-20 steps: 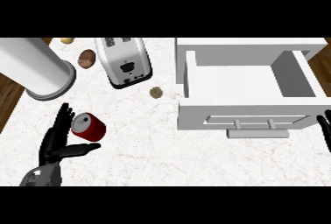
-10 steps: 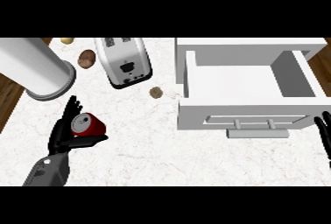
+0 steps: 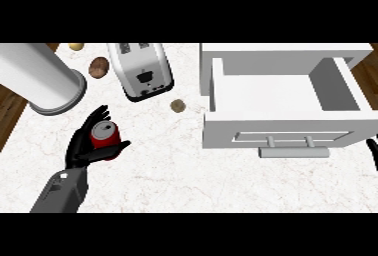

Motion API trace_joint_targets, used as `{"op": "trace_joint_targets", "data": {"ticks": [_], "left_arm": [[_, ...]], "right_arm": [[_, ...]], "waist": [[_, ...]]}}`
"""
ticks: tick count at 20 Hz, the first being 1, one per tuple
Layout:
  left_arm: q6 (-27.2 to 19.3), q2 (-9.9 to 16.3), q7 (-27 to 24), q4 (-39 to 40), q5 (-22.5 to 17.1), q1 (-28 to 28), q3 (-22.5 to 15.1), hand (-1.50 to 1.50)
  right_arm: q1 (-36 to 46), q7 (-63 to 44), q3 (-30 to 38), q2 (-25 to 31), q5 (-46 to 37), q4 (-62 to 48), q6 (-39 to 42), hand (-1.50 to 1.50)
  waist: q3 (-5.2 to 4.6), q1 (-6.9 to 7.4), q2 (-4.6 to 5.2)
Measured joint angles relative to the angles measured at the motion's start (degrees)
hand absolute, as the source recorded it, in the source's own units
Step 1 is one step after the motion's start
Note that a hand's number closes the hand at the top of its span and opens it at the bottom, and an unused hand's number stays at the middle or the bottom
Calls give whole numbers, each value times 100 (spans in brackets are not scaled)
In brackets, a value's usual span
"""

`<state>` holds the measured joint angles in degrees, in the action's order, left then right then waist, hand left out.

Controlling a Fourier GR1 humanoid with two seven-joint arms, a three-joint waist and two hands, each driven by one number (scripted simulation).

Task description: Pick up the can, place it into the drawer and close the drawer

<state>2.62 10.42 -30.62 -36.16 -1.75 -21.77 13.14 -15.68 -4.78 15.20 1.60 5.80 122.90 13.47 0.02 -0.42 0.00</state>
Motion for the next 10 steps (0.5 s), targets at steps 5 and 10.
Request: {"op": "trace_joint_targets", "data": {"ticks": [5,10], "left_arm": [[4,-168,180,-307,-92,-34,-115,150],[233,-184,360,-559,-284,-43,-144,150]], "right_arm": [[124,-73,-66,-47,-88,-46,-95,-150],[133,-61,-140,-98,-171,-42,-169,-150]], "waist": [[1,17,-5],[-1,18,-3]]}}
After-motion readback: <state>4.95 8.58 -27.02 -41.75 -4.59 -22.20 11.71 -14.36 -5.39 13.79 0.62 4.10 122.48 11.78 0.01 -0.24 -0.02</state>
